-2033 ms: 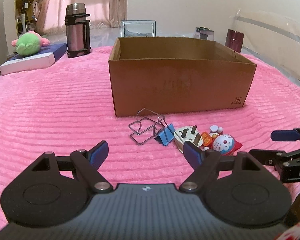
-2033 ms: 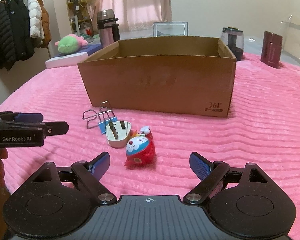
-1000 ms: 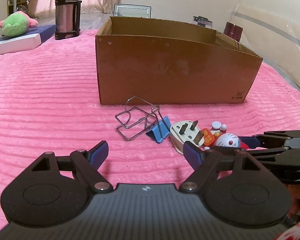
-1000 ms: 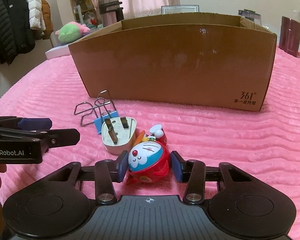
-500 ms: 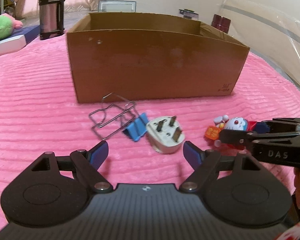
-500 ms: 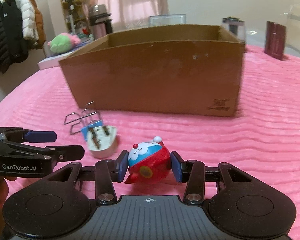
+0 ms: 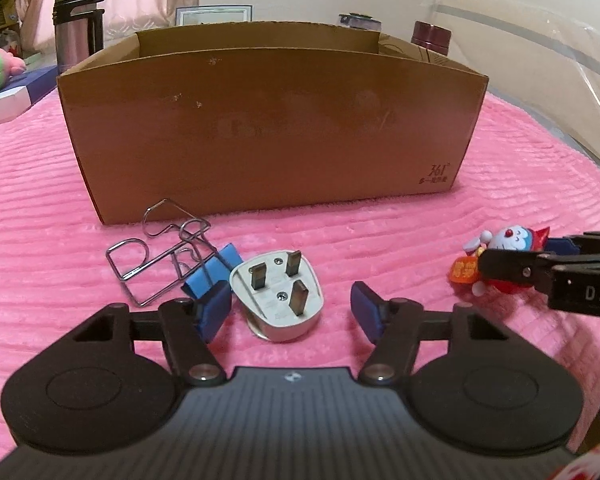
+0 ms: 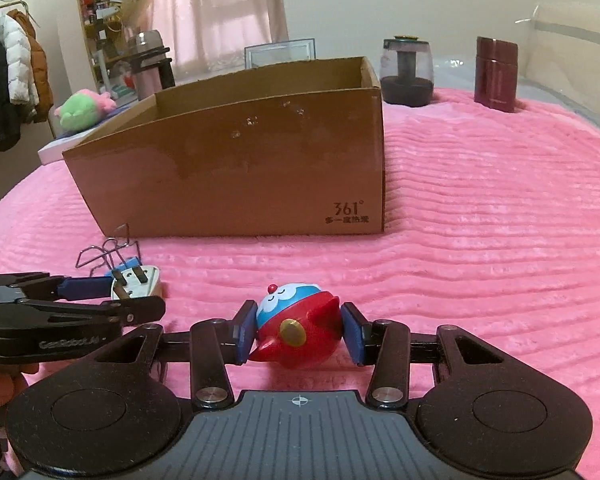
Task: Organize rigid objects
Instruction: 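Grasp the Doraemon figure with the right tool while the left grasps the white plug, then carry the white plug and Doraemon figure with both tools into the box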
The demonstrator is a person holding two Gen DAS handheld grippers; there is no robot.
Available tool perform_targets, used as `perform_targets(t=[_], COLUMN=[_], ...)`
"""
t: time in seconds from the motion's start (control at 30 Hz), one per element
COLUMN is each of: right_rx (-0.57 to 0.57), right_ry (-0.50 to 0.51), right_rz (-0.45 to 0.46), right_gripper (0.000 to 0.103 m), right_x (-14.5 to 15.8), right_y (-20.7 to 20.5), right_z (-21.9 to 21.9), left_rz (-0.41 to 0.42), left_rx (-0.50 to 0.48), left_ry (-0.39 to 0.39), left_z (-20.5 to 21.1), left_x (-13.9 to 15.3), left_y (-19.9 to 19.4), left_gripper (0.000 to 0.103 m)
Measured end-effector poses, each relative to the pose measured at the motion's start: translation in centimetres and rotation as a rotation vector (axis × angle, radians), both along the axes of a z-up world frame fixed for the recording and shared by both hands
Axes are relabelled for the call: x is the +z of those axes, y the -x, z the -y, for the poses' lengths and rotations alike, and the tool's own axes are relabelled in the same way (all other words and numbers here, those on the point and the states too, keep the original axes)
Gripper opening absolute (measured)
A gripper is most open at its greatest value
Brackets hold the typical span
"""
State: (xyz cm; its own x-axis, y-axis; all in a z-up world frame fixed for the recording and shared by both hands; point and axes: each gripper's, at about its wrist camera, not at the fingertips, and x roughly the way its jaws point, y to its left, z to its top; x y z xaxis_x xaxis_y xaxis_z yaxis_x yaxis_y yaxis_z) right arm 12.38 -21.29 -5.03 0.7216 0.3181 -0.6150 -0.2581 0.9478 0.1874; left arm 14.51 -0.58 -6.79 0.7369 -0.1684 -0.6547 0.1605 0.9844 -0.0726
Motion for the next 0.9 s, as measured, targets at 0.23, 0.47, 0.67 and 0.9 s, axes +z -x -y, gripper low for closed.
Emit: perform_targets(t=[0.23, 0.47, 0.67, 0.9], right_rx=[0.0, 0.001, 0.002, -0.002], right_ry=[-0.009, -0.015, -0.013, -0.015], right_rz=[-0.004, -0.006, -0.006, -0.002], right_gripper=[0.042, 0.041, 0.042, 0.041], right_x=[-0.2, -0.4, -0.4, -0.2], right_y=[-0.3, -0.5, -0.5, -0.4], right_z=[0.2, 0.3, 0.2, 0.3], left_rz=[0.003, 0.036, 0.053, 0.03], left_rx=[0.004, 0.018, 0.014, 0.009], left_ry=[-0.015, -0.078, -0.113, -0.082], left_z=[0.5, 1.0, 1.4, 1.0], left_x=[-0.6, -0.9, -1.5, -0.9], left_y=[-0.8, -1.2, -1.0, -0.7], left_gripper=[0.06, 0.045, 0.044, 0.043])
